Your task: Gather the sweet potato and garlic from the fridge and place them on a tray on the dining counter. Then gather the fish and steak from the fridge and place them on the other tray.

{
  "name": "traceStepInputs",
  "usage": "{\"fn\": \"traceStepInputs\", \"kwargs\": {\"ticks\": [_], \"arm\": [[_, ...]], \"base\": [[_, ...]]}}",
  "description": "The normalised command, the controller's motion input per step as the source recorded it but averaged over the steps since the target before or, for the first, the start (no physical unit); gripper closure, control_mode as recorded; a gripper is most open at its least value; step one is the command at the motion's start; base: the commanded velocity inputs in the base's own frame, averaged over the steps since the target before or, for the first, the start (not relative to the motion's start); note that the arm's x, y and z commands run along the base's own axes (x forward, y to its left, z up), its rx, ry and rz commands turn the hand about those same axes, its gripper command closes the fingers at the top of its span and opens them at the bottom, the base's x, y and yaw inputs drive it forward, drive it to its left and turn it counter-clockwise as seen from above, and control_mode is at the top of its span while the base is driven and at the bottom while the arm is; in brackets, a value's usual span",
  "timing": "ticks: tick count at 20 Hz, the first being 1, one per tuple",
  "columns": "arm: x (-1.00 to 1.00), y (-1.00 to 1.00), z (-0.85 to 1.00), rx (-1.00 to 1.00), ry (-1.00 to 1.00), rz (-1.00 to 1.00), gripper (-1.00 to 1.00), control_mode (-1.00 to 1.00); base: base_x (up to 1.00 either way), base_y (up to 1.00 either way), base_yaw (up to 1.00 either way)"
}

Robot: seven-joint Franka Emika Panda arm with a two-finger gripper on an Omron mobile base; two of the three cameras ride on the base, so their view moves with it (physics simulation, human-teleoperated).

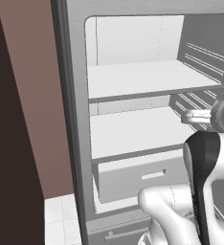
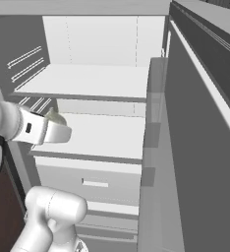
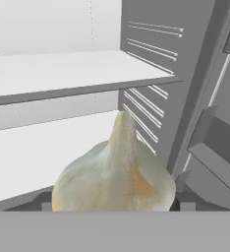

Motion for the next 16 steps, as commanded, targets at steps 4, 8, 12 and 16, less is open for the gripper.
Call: {"fn": "traceStepInputs", "kwargs": {"ticks": [4,8,12,16], "arm": [[-0.13,0.27,-0.23,-0.07,0.01,0.04,1.0,1.0],[0.0,0.0,0.0,0.0,0.0,0.0,1.0,1.0],[0.0,0.0,0.0,0.0,0.0,0.0,1.0,1.0],[0.0,0.0,0.0,0.0,0.0,0.0,1.0,1.0]], "base": [[-0.1,0.11,0.02],[-0.43,0.49,0.06],[-0.57,0.32,0.01],[-0.75,0.08,0.0]]}}
